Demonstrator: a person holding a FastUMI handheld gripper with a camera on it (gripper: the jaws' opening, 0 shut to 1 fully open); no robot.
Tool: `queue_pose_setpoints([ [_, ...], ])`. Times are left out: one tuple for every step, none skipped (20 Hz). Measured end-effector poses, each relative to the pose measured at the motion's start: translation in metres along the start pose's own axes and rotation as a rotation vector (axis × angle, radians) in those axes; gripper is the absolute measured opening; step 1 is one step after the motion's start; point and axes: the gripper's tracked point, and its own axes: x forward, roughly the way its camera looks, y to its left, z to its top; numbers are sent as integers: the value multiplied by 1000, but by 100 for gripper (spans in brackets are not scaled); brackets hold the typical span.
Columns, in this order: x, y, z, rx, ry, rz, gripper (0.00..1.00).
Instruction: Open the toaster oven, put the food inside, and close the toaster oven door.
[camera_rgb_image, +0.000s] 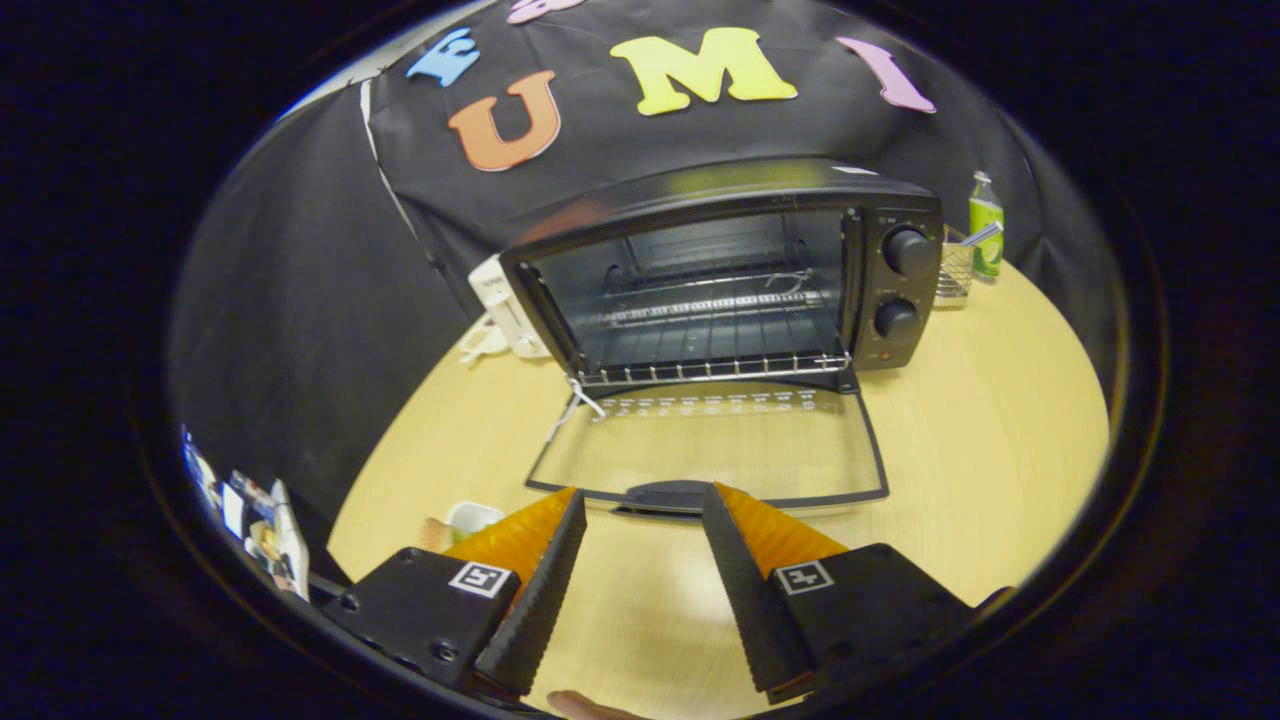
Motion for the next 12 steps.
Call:
queue_pose_setpoints([
  [-8,11,3,-8,13,44,81],
  [-15,22,3,-31,31,85,81],
  [-22,32,2,-62,52,114,81],
  [-26,40,0,-92,74,132,81],
  [-28,49,-4,-110,100,150,81],
  [-29,57,-10,-119,138,168,80],
  [-29,65,-18,-116,190,185,80],
  [-32,72,-27,-107,251,197,79],
  [-34,79,-38,-89,317,222,79],
  [-33,87,-46,-71,362,241,78],
  [-32,92,-50,-53,405,262,78],
  [-33,96,-54,-36,442,279,77],
])
